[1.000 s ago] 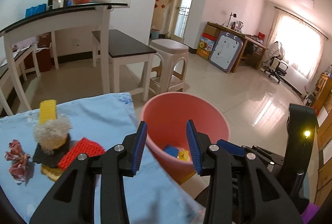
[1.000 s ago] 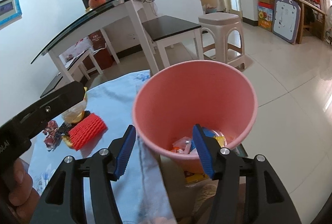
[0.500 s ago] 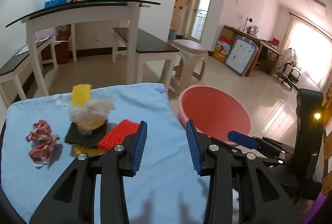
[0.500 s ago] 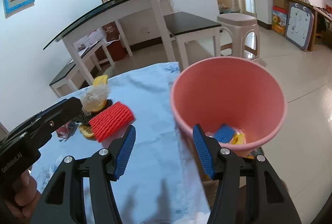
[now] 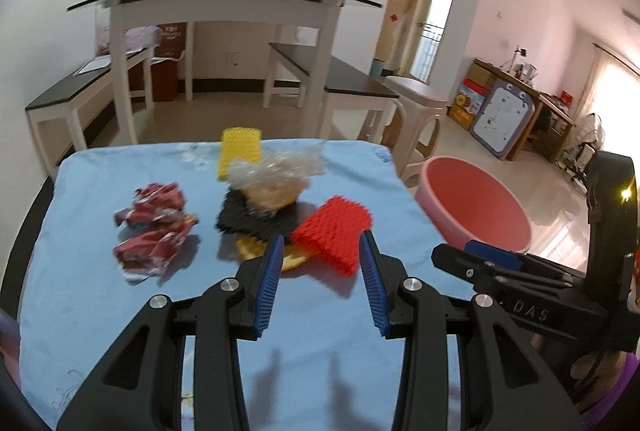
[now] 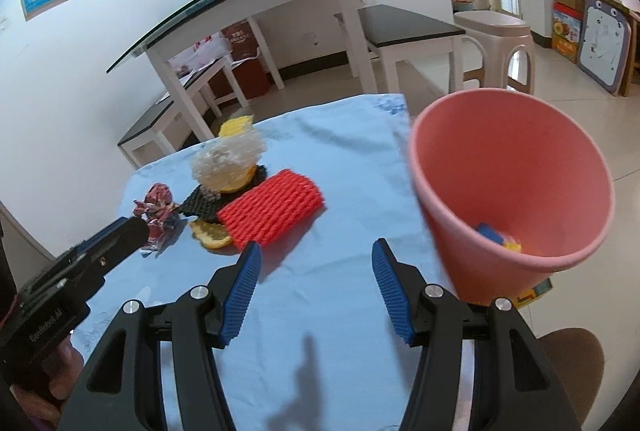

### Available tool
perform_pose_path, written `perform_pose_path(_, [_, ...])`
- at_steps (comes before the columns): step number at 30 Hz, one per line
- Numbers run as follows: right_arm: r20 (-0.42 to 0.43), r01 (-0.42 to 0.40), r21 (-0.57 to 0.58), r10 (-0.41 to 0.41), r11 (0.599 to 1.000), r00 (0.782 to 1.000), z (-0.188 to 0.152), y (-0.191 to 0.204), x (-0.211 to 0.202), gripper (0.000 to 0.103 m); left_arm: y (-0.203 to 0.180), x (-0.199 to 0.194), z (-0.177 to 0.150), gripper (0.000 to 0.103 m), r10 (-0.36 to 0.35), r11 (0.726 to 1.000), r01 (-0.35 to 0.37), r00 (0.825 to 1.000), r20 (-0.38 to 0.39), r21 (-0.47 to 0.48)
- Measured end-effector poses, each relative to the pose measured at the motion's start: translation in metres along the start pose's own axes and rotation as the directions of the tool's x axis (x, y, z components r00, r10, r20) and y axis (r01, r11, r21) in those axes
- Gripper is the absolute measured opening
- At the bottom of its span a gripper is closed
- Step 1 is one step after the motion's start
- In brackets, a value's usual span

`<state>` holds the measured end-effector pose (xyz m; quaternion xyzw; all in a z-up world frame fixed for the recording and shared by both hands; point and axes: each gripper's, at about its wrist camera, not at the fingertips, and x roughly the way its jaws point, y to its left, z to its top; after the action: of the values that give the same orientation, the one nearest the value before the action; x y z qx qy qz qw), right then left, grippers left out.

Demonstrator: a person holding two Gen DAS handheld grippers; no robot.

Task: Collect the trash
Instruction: 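Return both tools to the table and grasp the red foam net with the right tool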

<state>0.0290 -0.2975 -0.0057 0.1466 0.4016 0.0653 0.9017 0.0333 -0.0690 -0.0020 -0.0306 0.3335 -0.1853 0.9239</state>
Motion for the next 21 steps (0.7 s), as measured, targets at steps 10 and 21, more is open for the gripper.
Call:
perform_pose_path(10, [-0.046,-0.051,0.043,0.053,0.998,0.998,0.003,0.024,0.029,0.063,0.032,-0.005,-0.008,0.04,0.02,0.998,-0.02,1.0,-0.005,-0.056])
perform_pose_path(21, [-0.118,-0.035,0.16,0.054,0.986,0.992,0.015,0.026,0.083,0.065,0.049,-0.003,-0.007,0.04,0.029,0.996,-0.03,0.999,-0.017,-0.086])
